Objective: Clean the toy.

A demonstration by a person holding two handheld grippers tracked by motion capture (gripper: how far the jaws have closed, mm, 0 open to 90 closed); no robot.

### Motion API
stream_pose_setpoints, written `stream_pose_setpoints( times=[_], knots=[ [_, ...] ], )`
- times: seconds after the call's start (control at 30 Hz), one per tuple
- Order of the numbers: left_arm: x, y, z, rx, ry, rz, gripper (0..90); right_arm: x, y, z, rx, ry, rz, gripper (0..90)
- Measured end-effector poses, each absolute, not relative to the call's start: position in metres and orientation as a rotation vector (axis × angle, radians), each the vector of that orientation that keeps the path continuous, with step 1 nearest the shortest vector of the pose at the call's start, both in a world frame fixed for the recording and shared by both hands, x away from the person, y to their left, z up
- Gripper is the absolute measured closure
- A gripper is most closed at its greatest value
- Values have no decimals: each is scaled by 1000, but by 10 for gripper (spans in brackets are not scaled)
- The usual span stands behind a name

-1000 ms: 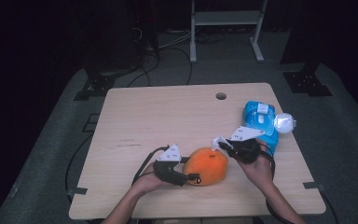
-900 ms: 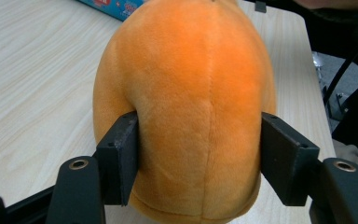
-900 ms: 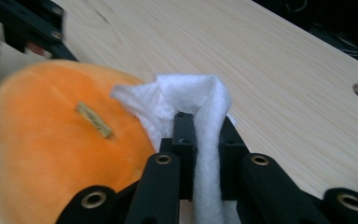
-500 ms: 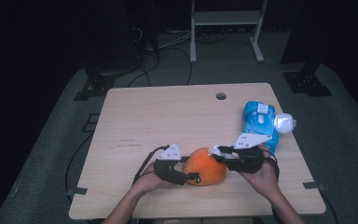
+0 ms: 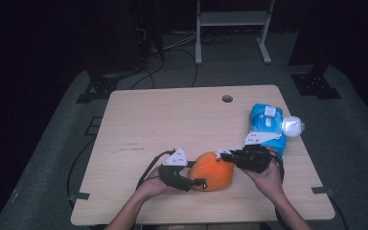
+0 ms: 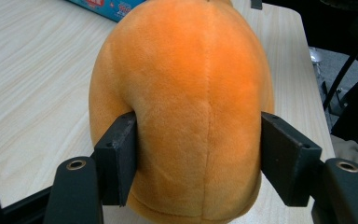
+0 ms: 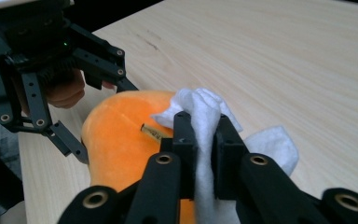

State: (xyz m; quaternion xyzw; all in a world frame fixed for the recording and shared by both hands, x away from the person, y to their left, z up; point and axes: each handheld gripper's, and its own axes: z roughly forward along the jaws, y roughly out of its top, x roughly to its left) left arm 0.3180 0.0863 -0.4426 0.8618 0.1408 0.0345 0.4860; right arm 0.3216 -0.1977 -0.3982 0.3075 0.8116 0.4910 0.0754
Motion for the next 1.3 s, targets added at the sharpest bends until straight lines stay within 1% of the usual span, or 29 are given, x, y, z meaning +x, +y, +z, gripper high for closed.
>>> stream_pose_setpoints(
  times=[0.17,0.2,0.23,0.27,0.3,0.37,0.47,0.5,0.53,0.57,0.6,0.63,0.7,0.8,0.83,0.87,0.9,0.93,0.97,1.03,1.2,1.23,1.27,1.3],
  knots=[
    [317,79,-442,2097,347,88,345,303,-170,-386,736,2465,1466,826],
    [317,79,-442,2097,347,88,344,303,-170,-386,736,2465,1466,826],
    [317,78,-442,2100,346,88,344,297,-155,-386,666,2511,1467,827],
    [317,78,-442,2100,346,88,344,297,-155,-386,666,2511,1467,827],
    [317,79,-442,2109,345,93,345,291,-141,-390,593,2540,1412,827],
    [317,81,-443,2097,360,86,345,288,-138,-393,571,2532,1380,827],
    [317,81,-444,2085,370,81,344,290,-143,-392,594,2523,1387,829],
    [318,82,-443,2089,370,82,344,291,-152,-390,613,2503,1377,831],
    [318,82,-444,2086,371,81,344,291,-152,-390,613,2503,1377,831],
    [319,83,-444,2078,381,73,344,292,-164,-389,654,2485,1366,832],
    [319,83,-444,2078,381,73,344,292,-164,-389,654,2485,1366,832],
    [319,82,-444,2076,377,78,344,294,-177,-390,702,2467,1374,833],
    [317,79,-442,2077,364,102,344,295,-183,-391,733,2467,1398,833],
    [315,75,-440,2083,352,127,345,292,-178,-390,719,2472,1397,835],
    [313,72,-439,2092,338,143,345,290,-168,-390,673,2493,1407,835],
    [313,72,-439,2092,338,143,345,290,-168,-390,673,2493,1407,835],
    [312,70,-439,2094,330,150,344,287,-155,-391,618,2525,1409,835],
    [311,69,-439,2096,322,154,344,287,-155,-391,618,2525,1409,835],
    [310,68,-439,2101,314,159,344,285,-141,-392,568,2548,1397,835],
    [311,70,-440,2097,329,149,344,286,-135,-392,548,2543,1372,835],
    [314,75,-444,2089,340,124,344,294,-147,-388,621,2482,1397,835],
    [316,78,-445,2084,356,114,342,299,-160,-385,677,2444,1405,836],
    [316,78,-445,2084,356,114,340,299,-160,-385,677,2444,1405,836],
    [318,81,-447,2077,375,99,338,303,-175,-387,742,2428,1430,836]
  ],
)
